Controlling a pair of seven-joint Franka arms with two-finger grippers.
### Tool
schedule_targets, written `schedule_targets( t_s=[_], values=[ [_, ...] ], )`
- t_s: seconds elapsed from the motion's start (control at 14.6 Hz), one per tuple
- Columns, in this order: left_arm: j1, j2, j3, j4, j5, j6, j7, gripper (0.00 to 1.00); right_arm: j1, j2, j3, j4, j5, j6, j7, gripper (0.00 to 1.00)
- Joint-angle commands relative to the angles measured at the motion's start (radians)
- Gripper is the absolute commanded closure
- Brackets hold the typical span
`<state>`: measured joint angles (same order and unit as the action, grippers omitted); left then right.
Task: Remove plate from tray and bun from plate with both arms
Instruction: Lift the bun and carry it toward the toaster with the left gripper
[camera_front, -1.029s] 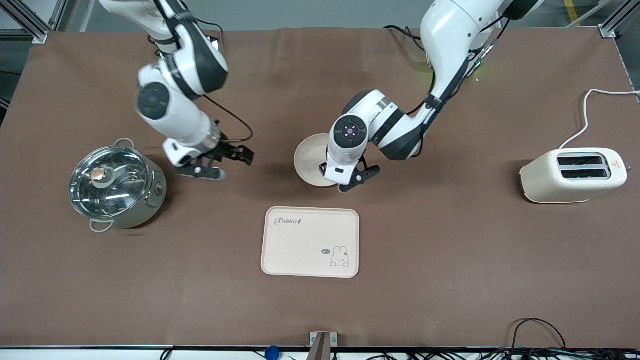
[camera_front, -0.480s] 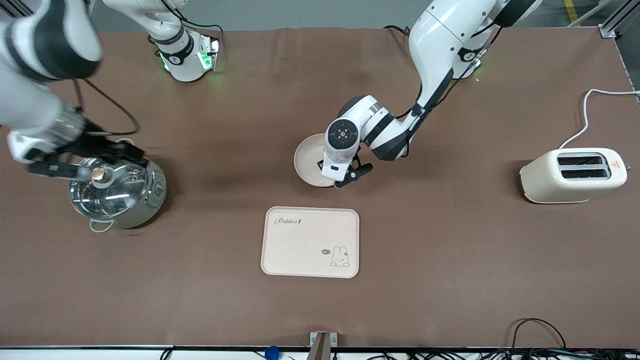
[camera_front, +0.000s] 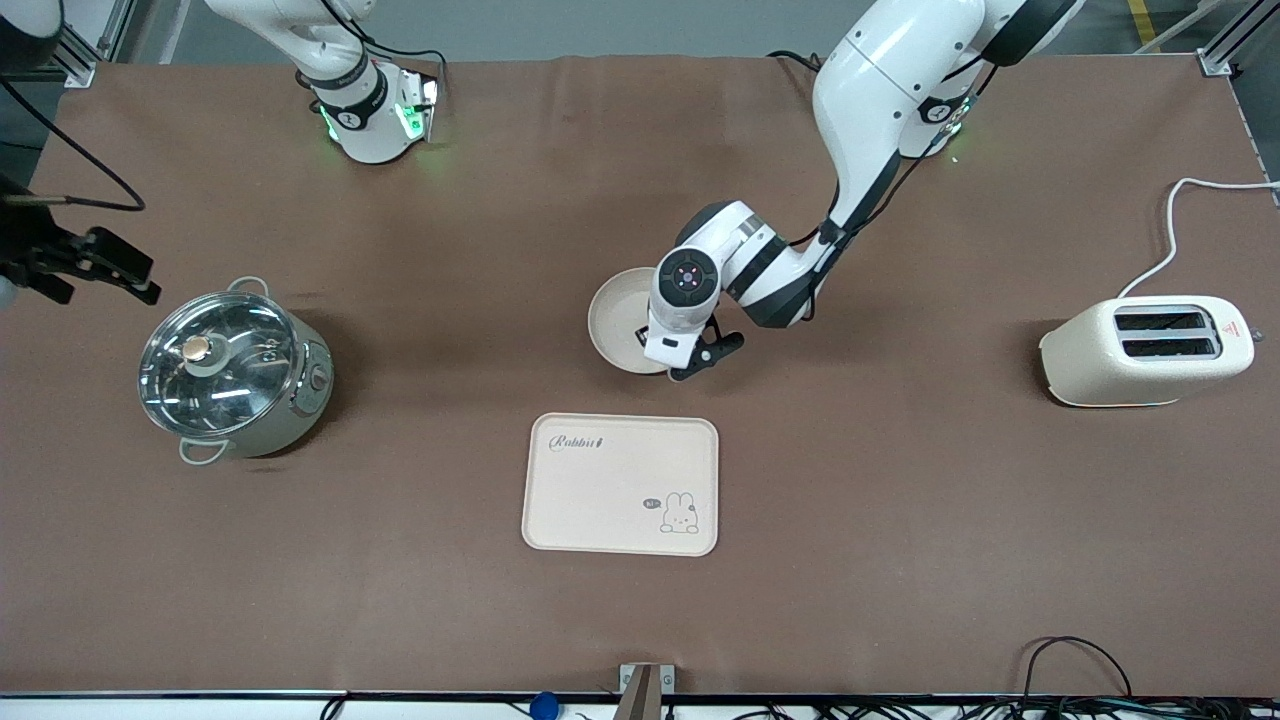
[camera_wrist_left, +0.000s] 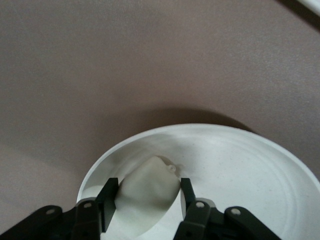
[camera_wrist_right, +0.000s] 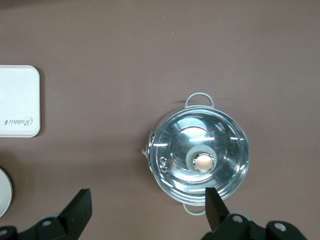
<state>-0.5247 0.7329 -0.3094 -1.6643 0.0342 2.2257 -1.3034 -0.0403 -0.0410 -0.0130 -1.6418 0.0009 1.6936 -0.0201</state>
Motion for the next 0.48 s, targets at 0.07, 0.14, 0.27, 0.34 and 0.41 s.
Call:
schedule_targets(
  t_s=[0.07,0.14,0.27,0.34,0.41],
  values=[
    [-0.005,-0.007,0.001,0.001,0.018,0.015,-0.04,0.67,0.005,0.001,-0.039,0.007,-0.019,-0.032,-0.02,0.0],
    [-0.003,-0.01,0.0,0.006,0.018,0.015,-0.046,0.69,0.005,0.0,-0.035,0.007,-0.019,-0.04,-0.02,0.0],
    [0.003,-0.029,0.001,0.021,0.018,0.002,-0.051,0.69,0.005,0.0,-0.031,0.032,-0.019,-0.084,-0.02,0.0],
    [0.011,-0.053,0.001,0.024,0.018,-0.012,-0.05,0.68,0.005,0.0,-0.031,0.048,-0.019,-0.109,-0.02,0.0],
    [0.02,-0.082,0.004,0.034,0.018,-0.032,-0.048,0.68,0.005,0.0,-0.031,0.053,-0.019,-0.115,-0.021,0.0]
  ],
)
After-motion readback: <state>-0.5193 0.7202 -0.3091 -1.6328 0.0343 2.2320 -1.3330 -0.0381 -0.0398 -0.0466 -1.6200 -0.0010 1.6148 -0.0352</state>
